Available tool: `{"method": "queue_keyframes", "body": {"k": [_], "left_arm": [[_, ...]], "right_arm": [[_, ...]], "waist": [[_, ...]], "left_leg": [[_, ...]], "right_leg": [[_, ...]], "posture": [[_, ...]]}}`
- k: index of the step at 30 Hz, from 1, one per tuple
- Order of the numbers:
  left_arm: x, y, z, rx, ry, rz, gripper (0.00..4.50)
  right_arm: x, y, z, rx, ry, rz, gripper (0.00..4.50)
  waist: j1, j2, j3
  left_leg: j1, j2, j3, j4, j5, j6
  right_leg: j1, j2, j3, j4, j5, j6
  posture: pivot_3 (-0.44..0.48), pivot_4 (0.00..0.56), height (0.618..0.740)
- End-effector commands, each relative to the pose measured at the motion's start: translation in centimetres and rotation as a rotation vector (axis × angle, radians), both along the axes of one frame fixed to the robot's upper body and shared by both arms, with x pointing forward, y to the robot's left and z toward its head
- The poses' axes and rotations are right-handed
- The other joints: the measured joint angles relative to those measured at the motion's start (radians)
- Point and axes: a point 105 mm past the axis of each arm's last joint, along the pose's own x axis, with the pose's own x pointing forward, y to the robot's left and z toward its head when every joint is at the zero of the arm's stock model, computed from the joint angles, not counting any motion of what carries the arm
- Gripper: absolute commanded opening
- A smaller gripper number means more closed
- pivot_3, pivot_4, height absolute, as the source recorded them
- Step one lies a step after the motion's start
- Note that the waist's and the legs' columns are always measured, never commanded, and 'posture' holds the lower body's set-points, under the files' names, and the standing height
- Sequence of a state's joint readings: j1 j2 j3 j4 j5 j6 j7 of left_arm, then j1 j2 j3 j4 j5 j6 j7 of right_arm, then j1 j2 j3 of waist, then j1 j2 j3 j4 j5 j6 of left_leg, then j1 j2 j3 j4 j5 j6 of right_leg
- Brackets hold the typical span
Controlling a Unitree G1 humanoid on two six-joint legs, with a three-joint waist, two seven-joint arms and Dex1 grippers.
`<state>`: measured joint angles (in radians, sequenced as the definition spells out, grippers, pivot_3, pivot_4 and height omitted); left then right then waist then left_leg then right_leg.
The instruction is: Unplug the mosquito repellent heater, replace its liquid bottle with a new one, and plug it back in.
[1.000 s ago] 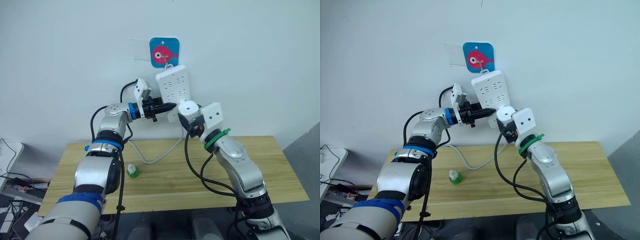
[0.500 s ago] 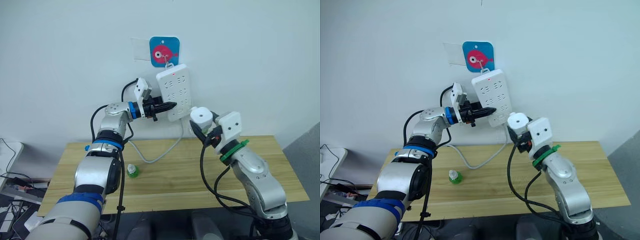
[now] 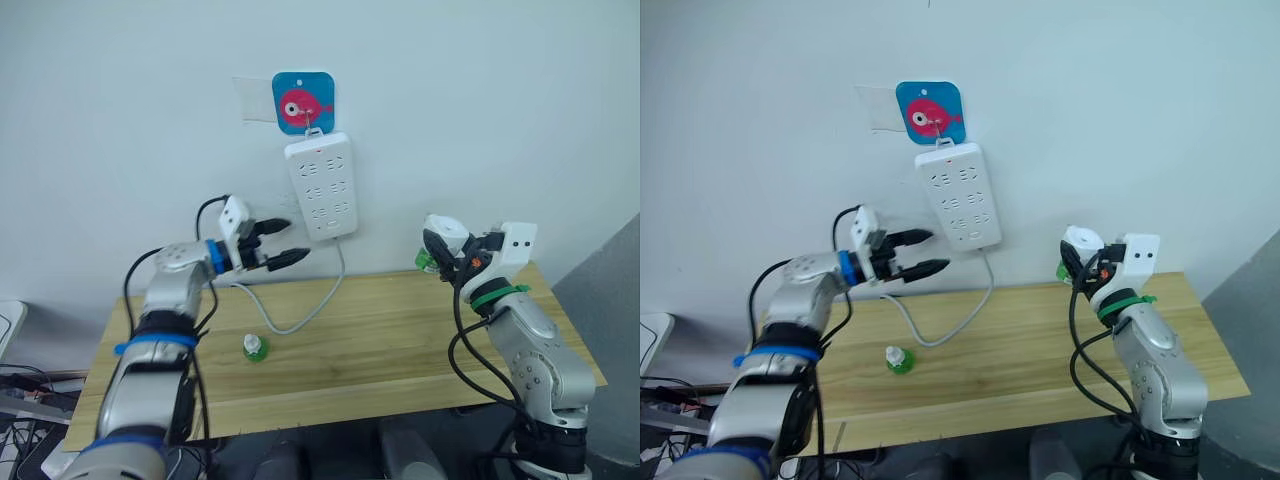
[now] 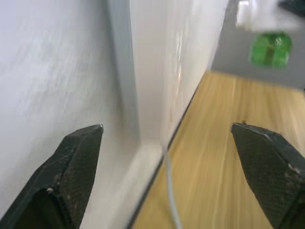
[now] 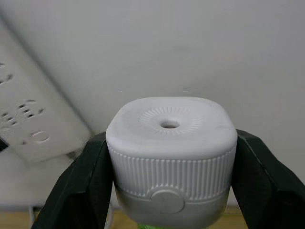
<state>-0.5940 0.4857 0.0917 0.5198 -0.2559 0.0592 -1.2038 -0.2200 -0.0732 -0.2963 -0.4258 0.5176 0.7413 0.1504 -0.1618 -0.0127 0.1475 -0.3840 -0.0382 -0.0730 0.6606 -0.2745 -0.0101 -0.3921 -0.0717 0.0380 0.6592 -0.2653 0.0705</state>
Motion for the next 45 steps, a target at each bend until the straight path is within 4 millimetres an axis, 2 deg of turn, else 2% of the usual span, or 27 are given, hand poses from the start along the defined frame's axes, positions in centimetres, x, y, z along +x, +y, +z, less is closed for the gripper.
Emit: {"method": "queue_keyframes", "body": {"k": [1, 2, 6, 10, 12, 14, 22, 30, 33, 38, 44, 45], "left_arm": [[-2.9, -2.8, 3.0, 0.0, -0.189, -0.086, 4.49], [-3.6, -3.5, 3.2, -0.008, -0.206, -0.096, 4.49], [-6.1, -8.3, 3.8, -0.043, -0.327, -0.161, 4.49], [-5.8, -12.0, 3.3, -0.121, -0.305, -0.144, 4.49], [-5.2, -14.1, 2.8, -0.158, -0.294, -0.137, 4.49], [-4.6, -15.4, 2.5, -0.193, -0.285, -0.118, 4.49], [-3.1, -16.6, 2.7, -0.255, -0.282, -0.065, 4.49], [-3.2, -17.3, 3.3, -0.283, -0.31, -0.069, 4.49], [-3.3, -17.2, 4.0, -0.307, -0.331, -0.057, 3.92], [-3.6, -17.6, 3.9, -0.308, -0.323, -0.067, 2.32], [-3.9, -17.8, 3.5, -0.297, -0.323, -0.078, 2.27], [-3.9, -17.8, 3.6, -0.29, -0.331, -0.08, 2.27]], "right_arm": [[0.7, -1.2, 0.3, 0.261, 0.057, -0.038, 2.96], [0.8, -1.4, 0.1, 0.309, 0.078, -0.042, 2.96], [1.0, -1.7, -0.6, 0.601, 0.15, -0.037, 2.96], [0.7, -1.1, 0.1, 0.751, 0.153, -0.009, 2.96], [0.2, 0.2, 1.3, 0.815, 0.138, 0.048, 2.96], [-0.2, 1.2, 2.2, 0.843, 0.133, 0.09, 2.96], [-1.6, 3.6, 4.4, 0.854, 0.135, 0.175, 2.96], [-1.7, 4.0, 4.4, 0.847, 0.149, 0.192, 2.96], [-1.6, 3.7, 3.9, 0.839, 0.155, 0.19, 2.96], [-1.4, 3.2, 3.3, 0.843, 0.155, 0.183, 2.96], [-1.8, 3.3, 2.8, 0.809, 0.169, 0.228, 2.96], [-1.9, 3.4, 2.6, 0.782, 0.18, 0.247, 3.31]], "waist": [[0.014, 0.001, 0.006], [0.024, 0.001, 0.008], [0.061, 0.002, 0.011], [0.073, 0.004, 0.013], [0.072, 0.004, 0.013], [0.071, 0.004, 0.013], [0.045, 0.004, 0.013], [0.043, 0.004, 0.013], [0.043, 0.004, 0.013], [0.044, 0.004, 0.013], [0.044, 0.003, 0.013], [0.044, 0.003, 0.013]], "left_leg": [[0.0, 0.0, 0.0, 0.0, 0.0, 0.0], [0.0, -0.001, 0.001, 0.0, 0.0, 0.0], [0.0, -0.001, 0.002, 0.0, 0.0, 0.0], [0.001, -0.001, 0.003, 0.001, 0.0, 0.0], [0.001, -0.001, 0.004, 0.001, 0.0, 0.0], [0.002, -0.001, 0.005, 0.001, 0.0, 0.0], [0.001, 0.0, 0.006, 0.001, 0.0, 0.0], [0.001, -0.001, 0.006, 0.001, 0.0, 0.001], [0.001, -0.001, 0.006, 0.001, 0.0, 0.001], [0.001, 0.0, 0.006, 0.001, 0.0, 0.001], [0.001, 0.0, 0.006, 0.001, 0.0, 0.001], [0.001, 0.0, 0.006, 0.001, 0.0, 0.001]], "right_leg": [[0.0, -0.001, 0.001, 0.0, 0.0, 0.0], [0.0, -0.002, 0.001, 0.0, 0.0, 0.0], [0.0, -0.003, 0.0, 0.002, 0.0, 0.0], [0.001, -0.003, 0.0, 0.002, 0.001, -0.001], [0.002, -0.002, 0.0, 0.002, 0.001, 0.0], [0.002, -0.001, -0.001, 0.003, 0.0, 0.0], [0.001, 0.001, 0.0, 0.002, 0.0, 0.0], [0.001, 0.001, 0.0, 0.0, 0.0, 0.0], [0.001, 0.001, 0.0, 0.0, 0.0, 0.0], [0.001, 0.001, 0.0, 0.0, 0.0, 0.001], [0.001, 0.001, 0.0, 0.0, 0.0, 0.001], [0.001, 0.001, 0.0, 0.0, 0.0, 0.001]], "posture": [[-0.17, 0.164, 0.74], [-0.156, 0.166, 0.74], [-0.145, 0.169, 0.74], [-0.147, 0.17, 0.74], [-0.166, 0.165, 0.74], [-0.176, 0.161, 0.74], [-0.191, 0.152, 0.74], [-0.194, 0.145, 0.74], [-0.196, 0.144, 0.74], [-0.194, 0.143, 0.74], [-0.203, 0.146, 0.74], [-0.203, 0.145, 0.74]]}}
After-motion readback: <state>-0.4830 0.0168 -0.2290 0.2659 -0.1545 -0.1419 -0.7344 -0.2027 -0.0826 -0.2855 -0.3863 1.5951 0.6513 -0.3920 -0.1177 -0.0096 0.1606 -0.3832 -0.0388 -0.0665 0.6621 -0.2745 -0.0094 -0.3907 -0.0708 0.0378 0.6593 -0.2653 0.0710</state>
